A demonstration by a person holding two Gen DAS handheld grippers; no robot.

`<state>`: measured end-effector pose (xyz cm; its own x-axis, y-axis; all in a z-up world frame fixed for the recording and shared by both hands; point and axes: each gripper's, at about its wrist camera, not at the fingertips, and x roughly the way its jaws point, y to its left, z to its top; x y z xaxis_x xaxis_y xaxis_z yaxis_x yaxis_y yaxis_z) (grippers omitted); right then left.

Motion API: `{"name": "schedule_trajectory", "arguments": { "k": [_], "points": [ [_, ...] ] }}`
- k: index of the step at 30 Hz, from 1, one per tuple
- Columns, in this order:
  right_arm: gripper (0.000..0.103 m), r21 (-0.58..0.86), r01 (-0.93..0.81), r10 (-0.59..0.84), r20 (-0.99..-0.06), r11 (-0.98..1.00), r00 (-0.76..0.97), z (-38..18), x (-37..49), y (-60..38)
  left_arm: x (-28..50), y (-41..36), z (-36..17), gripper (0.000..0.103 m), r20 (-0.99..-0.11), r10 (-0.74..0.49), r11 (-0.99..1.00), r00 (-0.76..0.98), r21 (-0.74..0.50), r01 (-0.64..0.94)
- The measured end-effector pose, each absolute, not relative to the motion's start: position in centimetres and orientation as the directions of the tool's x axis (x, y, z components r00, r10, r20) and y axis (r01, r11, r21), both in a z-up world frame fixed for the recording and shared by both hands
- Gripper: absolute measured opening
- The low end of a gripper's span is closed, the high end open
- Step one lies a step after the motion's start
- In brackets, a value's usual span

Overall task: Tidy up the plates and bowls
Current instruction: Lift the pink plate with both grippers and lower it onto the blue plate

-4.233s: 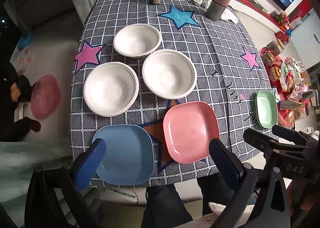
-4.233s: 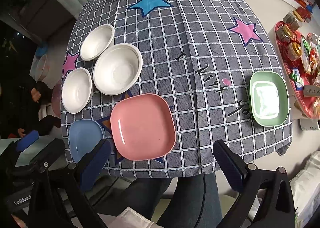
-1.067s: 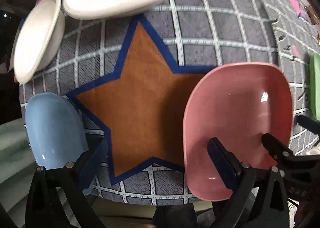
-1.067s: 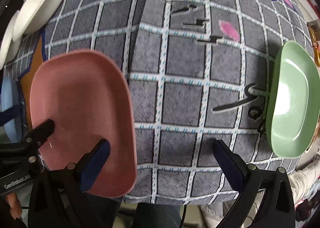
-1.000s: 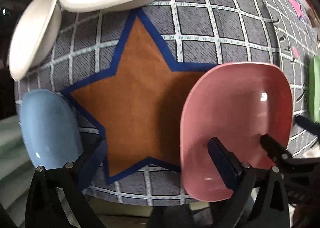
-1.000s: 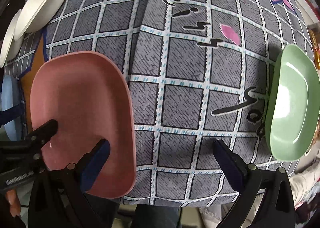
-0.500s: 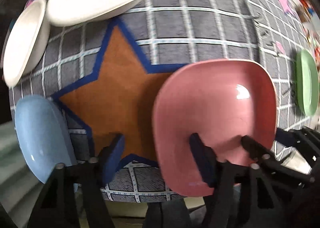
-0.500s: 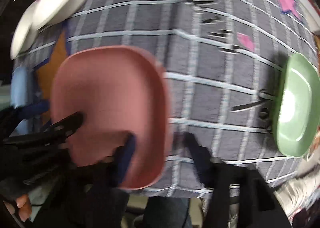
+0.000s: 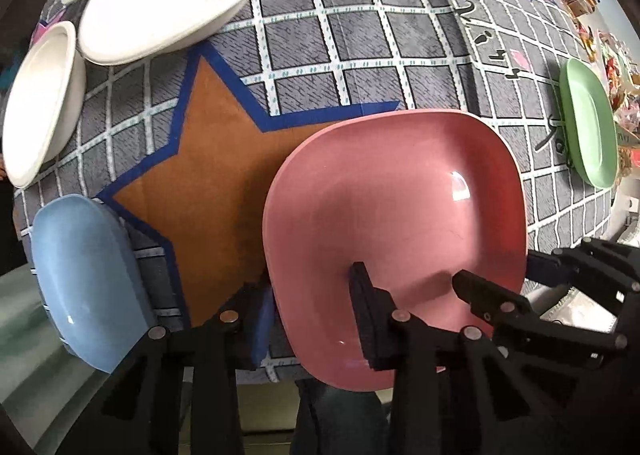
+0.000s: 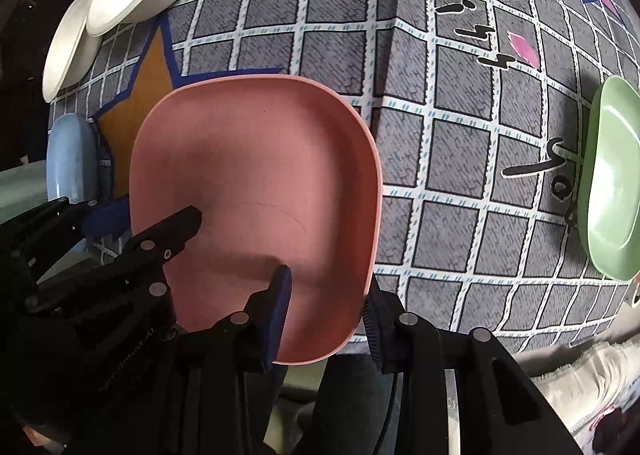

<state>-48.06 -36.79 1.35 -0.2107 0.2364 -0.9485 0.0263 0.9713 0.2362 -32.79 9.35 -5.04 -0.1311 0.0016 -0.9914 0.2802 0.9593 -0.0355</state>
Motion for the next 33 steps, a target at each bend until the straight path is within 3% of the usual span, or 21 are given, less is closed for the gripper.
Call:
{"name": "schedule_trajectory", "arguments": {
  "k": [18,33],
  "points": [
    [0.037,0.278,-0.076,0.263,-0.951,0.958,-0.161,8.7,-43.6,-30.4,-30.1,14.8,0.0,0.039,-0.998,-0.013,0.975,-0.06,-0.026,0.221],
    [0.037,0.276,-0.168,0.256,-0.958,0.946,-0.13,8.9,-42.0,-22.2,-28.6,21.1,2.4,0.039,-1.0,-0.01,0.99,-0.014,-0.012,0.141]
  ]
}}
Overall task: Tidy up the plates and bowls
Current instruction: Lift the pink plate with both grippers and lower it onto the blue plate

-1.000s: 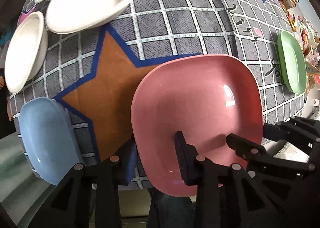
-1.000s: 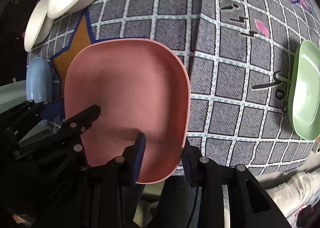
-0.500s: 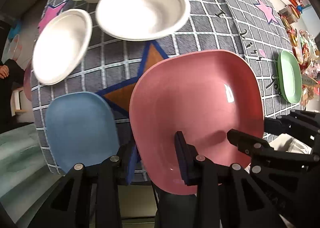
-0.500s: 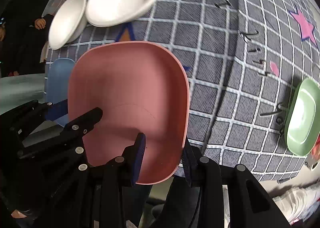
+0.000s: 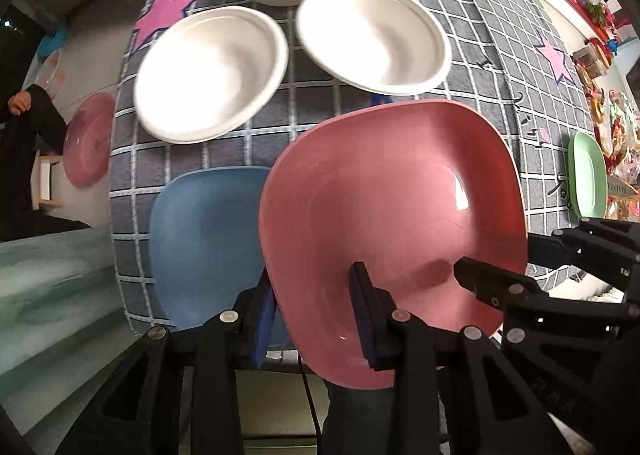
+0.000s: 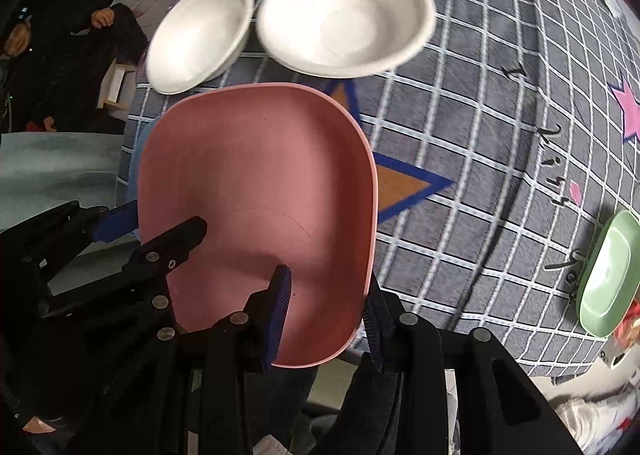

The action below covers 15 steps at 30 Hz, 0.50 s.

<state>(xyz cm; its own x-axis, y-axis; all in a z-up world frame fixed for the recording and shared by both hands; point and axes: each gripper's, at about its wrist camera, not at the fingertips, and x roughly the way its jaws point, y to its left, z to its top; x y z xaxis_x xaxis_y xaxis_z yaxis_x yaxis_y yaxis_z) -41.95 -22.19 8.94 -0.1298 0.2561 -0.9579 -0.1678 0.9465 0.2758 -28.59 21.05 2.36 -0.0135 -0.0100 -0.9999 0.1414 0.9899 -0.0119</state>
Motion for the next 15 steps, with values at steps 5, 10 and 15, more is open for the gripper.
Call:
{"name": "schedule_trajectory", "arguments": {
  "k": [5,10,15],
  "points": [
    [0.037,0.274,-0.191,0.252,-0.959,0.942,-0.131,7.7,-42.5,-19.3,-30.3,22.8,3.9,0.039,-1.0,-0.002,0.993,-0.004,-0.002,0.118],
    [0.037,0.277,-0.228,0.252,-0.959,0.934,-0.132,7.0,-41.9,-15.4,-30.3,25.0,4.0,0.039,-1.0,0.005,0.996,0.003,0.005,0.084],
    [0.037,0.297,-0.244,0.266,-0.952,0.923,-0.154,5.9,-41.3,-10.8,-30.4,28.1,4.1,0.039,-0.999,0.033,0.998,0.001,0.033,0.059]
  ]
}}
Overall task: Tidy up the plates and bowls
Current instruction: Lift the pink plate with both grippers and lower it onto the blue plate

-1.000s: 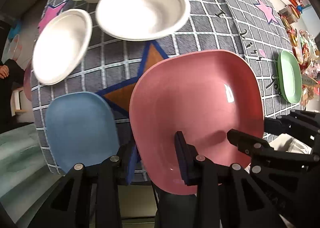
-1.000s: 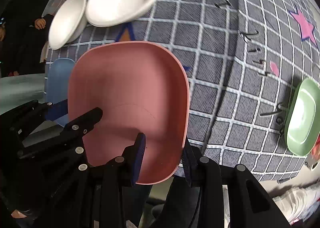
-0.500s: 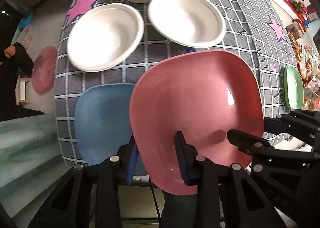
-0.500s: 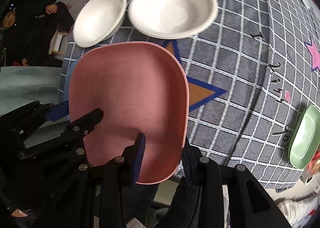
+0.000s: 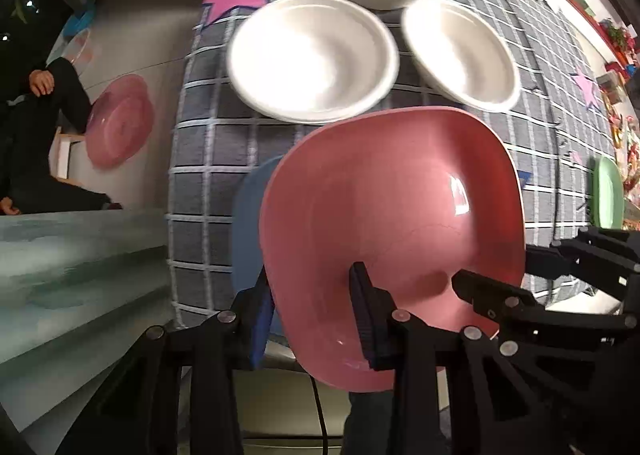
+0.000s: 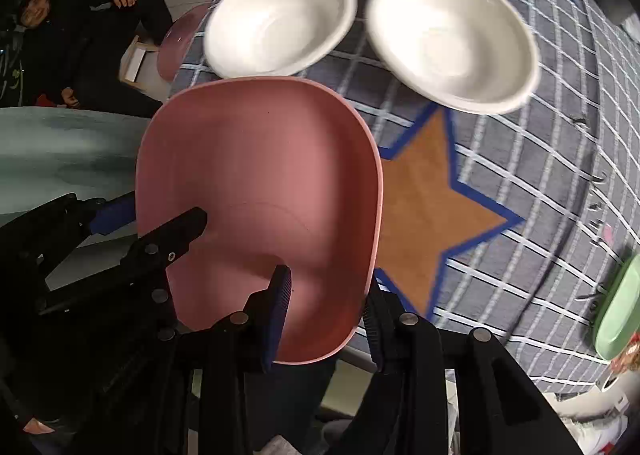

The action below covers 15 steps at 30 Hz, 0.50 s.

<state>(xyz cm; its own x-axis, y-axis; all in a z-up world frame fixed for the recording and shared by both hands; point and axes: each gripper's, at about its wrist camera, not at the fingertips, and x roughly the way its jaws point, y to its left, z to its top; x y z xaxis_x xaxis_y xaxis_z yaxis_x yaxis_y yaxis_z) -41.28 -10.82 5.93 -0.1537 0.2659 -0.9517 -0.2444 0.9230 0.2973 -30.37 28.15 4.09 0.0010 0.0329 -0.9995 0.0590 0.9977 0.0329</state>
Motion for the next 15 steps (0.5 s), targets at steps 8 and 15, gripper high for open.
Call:
{"name": "schedule_trajectory", "arguments": {
  "k": [8,15],
  "points": [
    [0.037,0.348,-0.207,0.295,-0.923,0.914,-0.248,2.4,-41.2,-5.5,-29.7,30.2,2.0,0.039,-0.996,0.084,0.993,-0.019,0.082,0.082],
    [0.037,0.358,-0.115,0.315,-0.907,0.927,-0.28,-0.9,-40.2,-3.3,-29.0,30.5,0.5,0.05,-0.994,0.106,0.991,-0.006,0.105,0.076]
  ]
}}
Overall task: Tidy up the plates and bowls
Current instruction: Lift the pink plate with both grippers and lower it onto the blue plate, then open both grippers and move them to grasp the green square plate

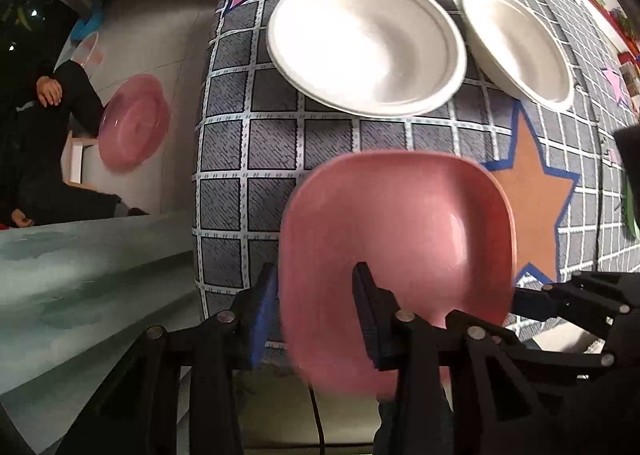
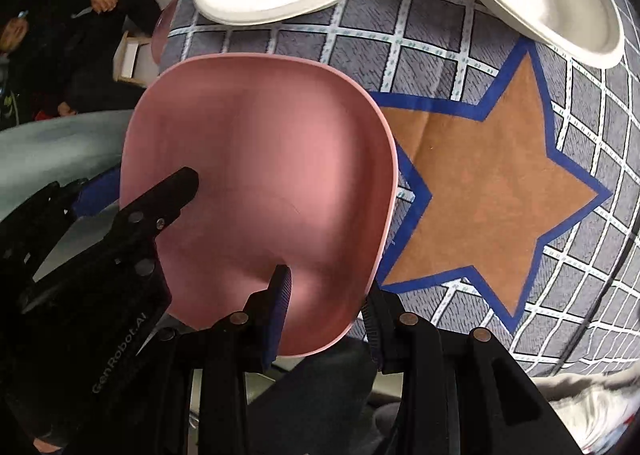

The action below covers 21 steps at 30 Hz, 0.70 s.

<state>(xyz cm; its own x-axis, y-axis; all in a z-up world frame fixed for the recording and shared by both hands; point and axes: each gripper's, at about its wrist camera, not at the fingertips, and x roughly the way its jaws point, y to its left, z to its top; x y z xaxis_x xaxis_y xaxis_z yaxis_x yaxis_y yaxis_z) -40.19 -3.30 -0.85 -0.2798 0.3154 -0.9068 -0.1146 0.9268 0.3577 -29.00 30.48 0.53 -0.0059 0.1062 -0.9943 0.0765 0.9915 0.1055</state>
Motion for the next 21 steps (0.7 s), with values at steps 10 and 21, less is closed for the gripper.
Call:
{"name": "schedule_trajectory", "arguments": {
  "k": [10,21],
  "points": [
    [0.083,0.327,-0.081,0.3,-0.922,0.941,-0.243,-0.4,-40.1,-6.9,-30.2,31.7,1.4,0.08,-0.995,0.1,0.994,0.006,0.101,0.038],
    [0.083,0.286,0.201,0.323,-0.928,0.937,-0.187,-1.9,-43.1,-18.3,-30.3,22.3,2.4,0.08,-1.0,0.019,0.975,-0.011,0.016,0.223]
  ]
}}
